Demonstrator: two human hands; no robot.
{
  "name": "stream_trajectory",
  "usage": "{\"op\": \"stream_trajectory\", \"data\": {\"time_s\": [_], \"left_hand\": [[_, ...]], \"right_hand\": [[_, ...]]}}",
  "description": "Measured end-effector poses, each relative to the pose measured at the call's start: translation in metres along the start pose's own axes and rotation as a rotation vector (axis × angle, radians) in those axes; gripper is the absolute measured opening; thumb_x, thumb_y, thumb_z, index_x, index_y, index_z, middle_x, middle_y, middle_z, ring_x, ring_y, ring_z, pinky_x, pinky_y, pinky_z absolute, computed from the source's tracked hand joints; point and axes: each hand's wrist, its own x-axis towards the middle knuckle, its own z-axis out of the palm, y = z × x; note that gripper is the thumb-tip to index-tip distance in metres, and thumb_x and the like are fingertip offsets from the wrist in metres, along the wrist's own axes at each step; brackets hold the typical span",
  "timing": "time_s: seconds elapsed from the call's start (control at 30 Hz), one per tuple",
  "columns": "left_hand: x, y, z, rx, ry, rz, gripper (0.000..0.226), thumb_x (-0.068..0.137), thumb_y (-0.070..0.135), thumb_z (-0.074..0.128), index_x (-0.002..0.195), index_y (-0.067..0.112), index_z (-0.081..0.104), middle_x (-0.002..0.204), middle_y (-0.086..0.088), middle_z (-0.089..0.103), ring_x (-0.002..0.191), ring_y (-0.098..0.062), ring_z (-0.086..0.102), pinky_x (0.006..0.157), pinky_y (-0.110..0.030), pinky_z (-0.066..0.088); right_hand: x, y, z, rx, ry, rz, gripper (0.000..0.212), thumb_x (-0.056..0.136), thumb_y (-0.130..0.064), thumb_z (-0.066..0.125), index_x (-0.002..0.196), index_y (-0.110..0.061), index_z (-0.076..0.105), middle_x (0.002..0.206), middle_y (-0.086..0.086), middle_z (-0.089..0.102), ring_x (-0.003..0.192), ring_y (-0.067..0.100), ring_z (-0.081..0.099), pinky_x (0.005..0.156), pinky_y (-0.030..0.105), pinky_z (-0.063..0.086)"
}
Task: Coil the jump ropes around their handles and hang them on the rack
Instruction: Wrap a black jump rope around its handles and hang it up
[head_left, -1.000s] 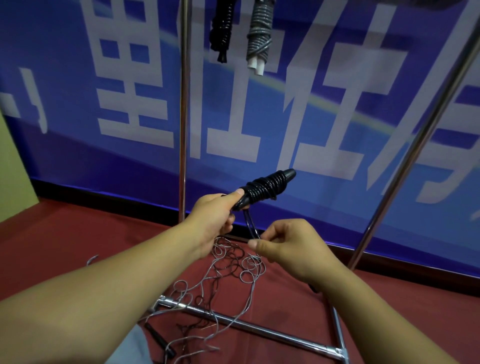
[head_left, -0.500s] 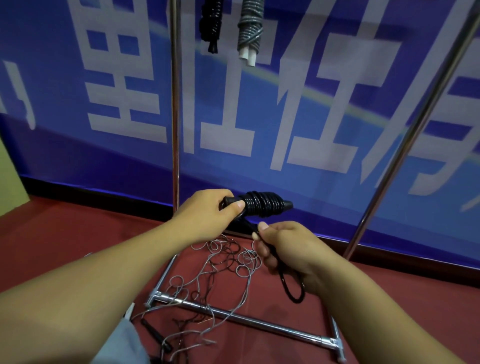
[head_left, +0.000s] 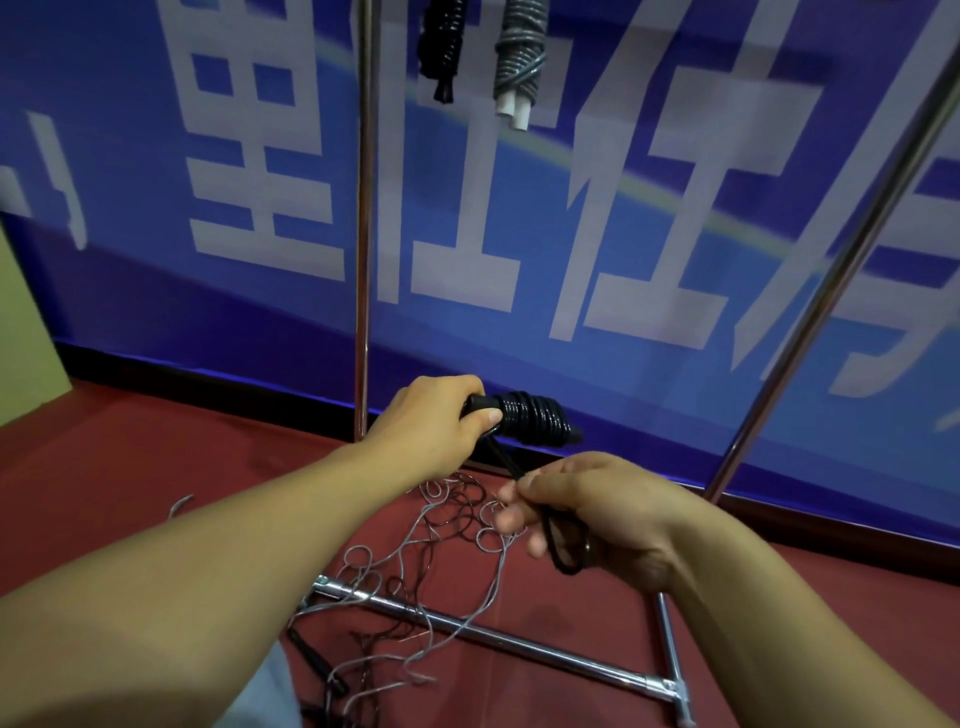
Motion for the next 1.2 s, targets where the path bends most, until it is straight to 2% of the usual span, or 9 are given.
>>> {"op": "stream_trajectory", "data": {"time_s": [0.2,0.43,0.53,0.63,0.73,0.83,0.93,1.07,1.2], "left_hand": [[0.001,0.005,0.001,-0.015,-0.016,0.039,0.022,0.092,0.049,0.064,0.094,0.026,0.063,0.078,0.003,0.060,0.074,-0.020,0.060,0.062,-0.034,0.047],[-0.003,0.002,0.000,-0.136,-0.218,0.135,0.014,0.086,0.042,0.074,0.088,0.029,0.067,0.073,0.006,0.061,0.068,-0.012,0.056,0.062,-0.030,0.044],[-0.008,0.006,0.000,-0.156,-0.259,0.170,0.014,0.088,0.040,0.072,0.087,0.027,0.068,0.072,0.003,0.062,0.065,-0.011,0.053,0.064,-0.033,0.046],[-0.017,0.015,0.000,-0.144,-0.305,0.208,0.013,0.091,0.040,0.067,0.090,0.027,0.067,0.074,0.003,0.064,0.066,-0.010,0.054,0.066,-0.036,0.047],[-0.026,0.024,-0.002,-0.079,-0.350,0.255,0.016,0.095,0.041,0.061,0.095,0.026,0.066,0.073,0.006,0.062,0.066,-0.008,0.055,0.064,-0.033,0.043],[-0.033,0.032,-0.005,-0.026,-0.380,0.305,0.018,0.097,0.042,0.057,0.099,0.026,0.064,0.072,0.008,0.061,0.065,-0.006,0.055,0.062,-0.031,0.042],[-0.038,0.038,-0.006,0.007,-0.386,0.346,0.016,0.098,0.041,0.055,0.098,0.027,0.061,0.073,0.008,0.062,0.066,-0.004,0.055,0.061,-0.029,0.040],[-0.041,0.040,-0.005,-0.050,-0.423,0.359,0.013,0.098,0.037,0.056,0.094,0.025,0.060,0.075,0.006,0.062,0.068,-0.009,0.056,0.064,-0.033,0.044],[-0.046,0.036,-0.009,-0.186,-0.479,0.358,0.017,0.091,0.043,0.056,0.088,0.028,0.061,0.076,0.003,0.064,0.070,-0.015,0.059,0.069,-0.040,0.050]], "right_hand": [[-0.009,-0.006,-0.013,-0.089,0.057,0.062,0.022,0.100,-0.015,0.045,0.088,-0.010,0.063,0.064,0.005,0.066,0.050,0.014,0.058,0.051,0.024,0.040],[-0.002,0.006,-0.018,0.137,0.259,-0.042,0.024,0.098,-0.018,0.044,0.078,-0.012,0.056,0.053,0.004,0.053,0.044,0.015,0.045,0.053,0.027,0.036],[0.004,0.009,-0.017,0.227,0.320,-0.081,0.023,0.096,-0.018,0.046,0.075,-0.014,0.053,0.052,0.001,0.049,0.044,0.012,0.039,0.048,0.023,0.035],[0.008,0.010,-0.020,0.215,0.372,-0.127,0.023,0.096,-0.018,0.048,0.074,-0.016,0.055,0.054,0.000,0.048,0.044,0.012,0.038,0.049,0.026,0.031],[0.008,0.013,-0.022,0.063,0.437,-0.204,0.030,0.098,-0.022,0.053,0.070,-0.015,0.060,0.054,0.002,0.049,0.042,0.015,0.039,0.048,0.027,0.033],[0.006,0.017,-0.024,-0.073,0.488,-0.280,0.040,0.100,-0.032,0.058,0.070,-0.006,0.063,0.052,0.008,0.053,0.045,0.024,0.054,0.046,0.030,0.044],[0.008,0.020,-0.031,-0.377,0.586,-0.354,0.044,0.098,-0.041,0.059,0.077,-0.004,0.069,0.063,0.020,0.062,0.056,0.020,0.055,0.057,0.037,0.048],[0.011,0.022,-0.035,-0.622,0.653,-0.452,0.035,0.097,-0.042,0.059,0.071,-0.020,0.066,0.061,-0.002,0.064,0.061,0.015,0.058,0.063,0.033,0.046],[0.014,0.025,-0.035,-0.791,0.605,-0.503,0.024,0.096,-0.043,0.059,0.075,-0.033,0.063,0.068,-0.009,0.067,0.070,0.006,0.061,0.065,0.028,0.045]]}}
